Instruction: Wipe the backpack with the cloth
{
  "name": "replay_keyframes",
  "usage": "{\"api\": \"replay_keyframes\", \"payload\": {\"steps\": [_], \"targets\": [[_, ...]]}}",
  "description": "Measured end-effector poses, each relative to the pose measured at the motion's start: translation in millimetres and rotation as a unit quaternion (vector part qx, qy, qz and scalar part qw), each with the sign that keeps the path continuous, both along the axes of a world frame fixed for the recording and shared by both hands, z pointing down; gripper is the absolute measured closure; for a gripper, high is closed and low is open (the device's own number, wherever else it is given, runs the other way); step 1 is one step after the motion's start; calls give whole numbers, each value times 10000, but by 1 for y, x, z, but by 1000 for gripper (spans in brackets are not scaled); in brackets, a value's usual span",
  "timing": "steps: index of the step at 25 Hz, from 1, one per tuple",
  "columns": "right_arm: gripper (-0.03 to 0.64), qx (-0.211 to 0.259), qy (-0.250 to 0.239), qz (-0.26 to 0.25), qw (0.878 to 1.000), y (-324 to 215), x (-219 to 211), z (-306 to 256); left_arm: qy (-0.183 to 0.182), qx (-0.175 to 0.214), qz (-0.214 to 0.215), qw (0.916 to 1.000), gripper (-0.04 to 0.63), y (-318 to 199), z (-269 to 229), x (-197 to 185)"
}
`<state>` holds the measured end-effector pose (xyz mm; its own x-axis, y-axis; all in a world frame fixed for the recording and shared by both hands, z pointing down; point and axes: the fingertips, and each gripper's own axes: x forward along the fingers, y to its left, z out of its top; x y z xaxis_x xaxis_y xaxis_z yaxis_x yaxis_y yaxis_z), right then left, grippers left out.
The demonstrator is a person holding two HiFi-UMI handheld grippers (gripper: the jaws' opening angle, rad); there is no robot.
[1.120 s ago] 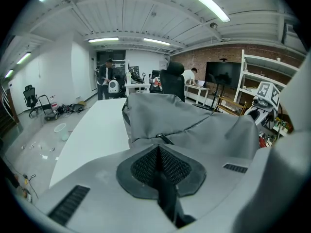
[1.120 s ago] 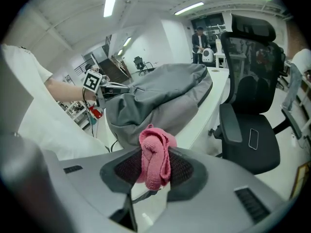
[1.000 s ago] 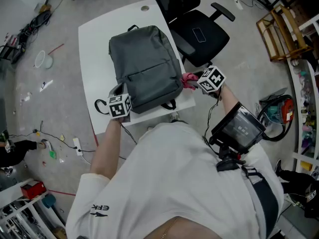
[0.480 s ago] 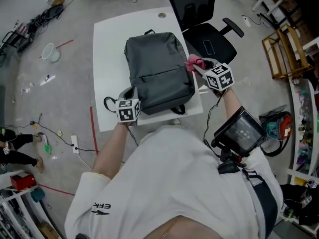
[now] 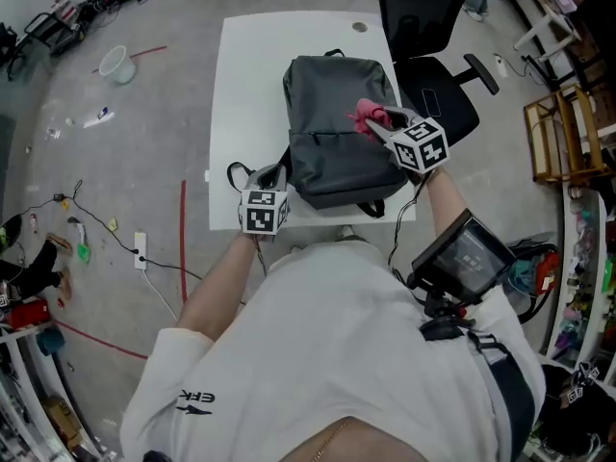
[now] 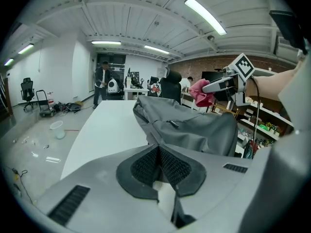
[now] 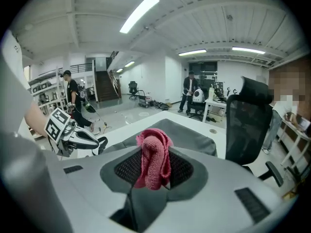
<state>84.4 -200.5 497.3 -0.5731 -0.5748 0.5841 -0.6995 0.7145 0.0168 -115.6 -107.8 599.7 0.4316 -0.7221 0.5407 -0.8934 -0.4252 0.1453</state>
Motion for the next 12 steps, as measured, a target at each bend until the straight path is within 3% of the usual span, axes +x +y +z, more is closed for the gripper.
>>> {"api": "replay_keyframes", "payload": {"steps": [6,12], "targets": [[488,-45,315,-1035,9941,12,-99,5,78,-29,144,9999,592,20,1,-10],[488,-36,779,-2271,9707,17,-179,17,257,-58,408,9988,592,37,8,14]]}}
